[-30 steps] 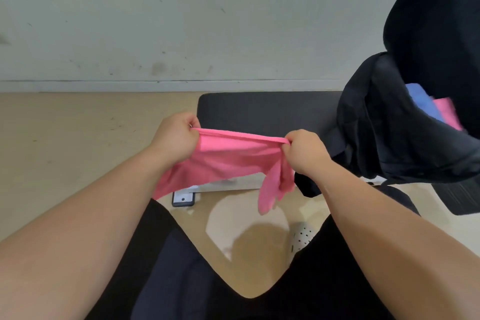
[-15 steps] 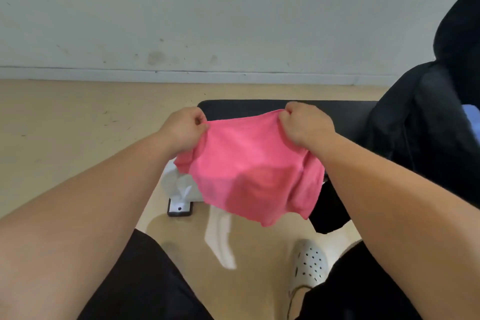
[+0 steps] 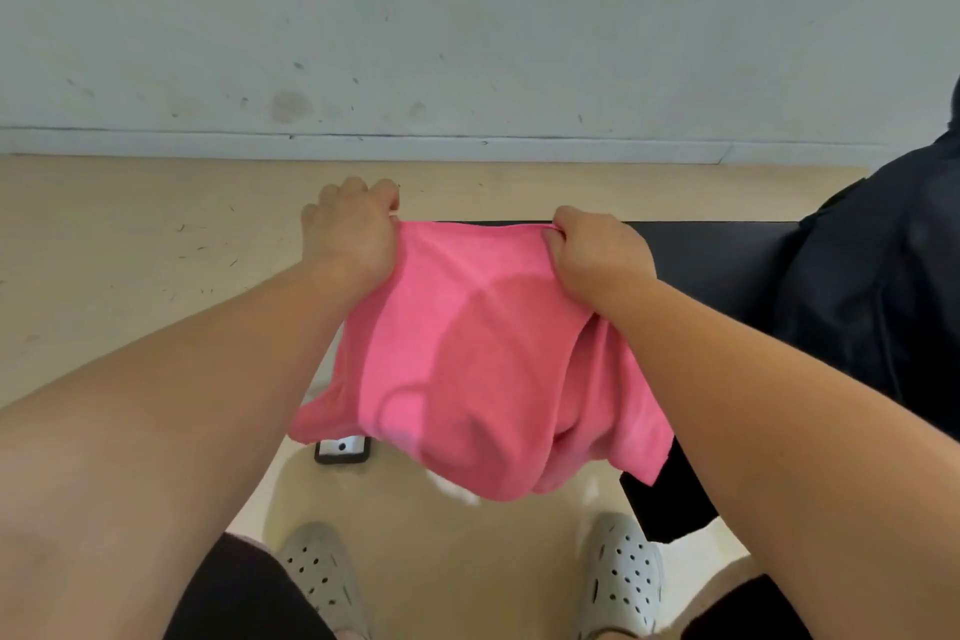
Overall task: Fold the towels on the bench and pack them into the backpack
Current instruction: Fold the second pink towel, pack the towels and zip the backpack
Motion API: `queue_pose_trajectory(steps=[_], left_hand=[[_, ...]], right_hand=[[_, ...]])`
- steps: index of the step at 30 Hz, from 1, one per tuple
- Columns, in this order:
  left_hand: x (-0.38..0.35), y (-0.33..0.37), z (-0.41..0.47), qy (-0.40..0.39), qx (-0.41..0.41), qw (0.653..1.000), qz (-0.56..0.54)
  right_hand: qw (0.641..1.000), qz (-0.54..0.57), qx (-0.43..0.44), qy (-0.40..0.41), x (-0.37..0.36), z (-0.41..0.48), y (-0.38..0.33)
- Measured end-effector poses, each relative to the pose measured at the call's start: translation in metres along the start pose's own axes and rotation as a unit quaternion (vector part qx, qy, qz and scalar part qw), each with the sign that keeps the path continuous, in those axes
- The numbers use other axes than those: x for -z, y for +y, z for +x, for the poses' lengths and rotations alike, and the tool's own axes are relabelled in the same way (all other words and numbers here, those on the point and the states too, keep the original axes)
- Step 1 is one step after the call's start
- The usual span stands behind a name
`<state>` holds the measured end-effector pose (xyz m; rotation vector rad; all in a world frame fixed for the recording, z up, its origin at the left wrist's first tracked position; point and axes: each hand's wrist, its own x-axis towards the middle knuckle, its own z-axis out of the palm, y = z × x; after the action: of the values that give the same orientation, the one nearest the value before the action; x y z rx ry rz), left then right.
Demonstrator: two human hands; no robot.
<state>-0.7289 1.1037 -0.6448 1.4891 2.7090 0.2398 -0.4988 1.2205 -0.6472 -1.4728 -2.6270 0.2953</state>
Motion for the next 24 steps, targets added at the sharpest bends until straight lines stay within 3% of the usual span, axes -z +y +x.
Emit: queue_pose_trajectory(steps=[4, 7, 9, 15, 19, 24], left_hand=[[-0.004, 0.027, -0.029, 0.076, -0.046, 0.995, -0.05], [-0.016, 0.06, -0.066, -0.006, -0.106, 0.99, -0.092], [-0.03, 0.072, -0.082, -0.078, -0.122, 0.987, -0.065], [-0.046, 0.071, -0.085, -0.112, -0.121, 0.986, 0.007], [-0.043, 0.073, -0.086, -0.119, -0.111, 0.987, 0.013], [-0.038, 0.058, -0.085, -0.13, -0.108, 0.985, 0.035]], right_hand=[[0.994, 0.11, 0.005, -0.013, -0.002, 0.018, -0.01], [0.982, 0.19, 0.003, -0.013, -0.007, 0.01, -0.008], [0.975, 0.22, 0.007, 0.0, -0.007, -0.007, 0.0], [0.991, 0.104, -0.03, 0.078, 0.007, -0.082, 0.031], [0.993, 0.051, -0.102, -0.008, 0.018, -0.11, 0.044], [0.996, 0.026, -0.076, -0.032, 0.021, -0.112, 0.046]])
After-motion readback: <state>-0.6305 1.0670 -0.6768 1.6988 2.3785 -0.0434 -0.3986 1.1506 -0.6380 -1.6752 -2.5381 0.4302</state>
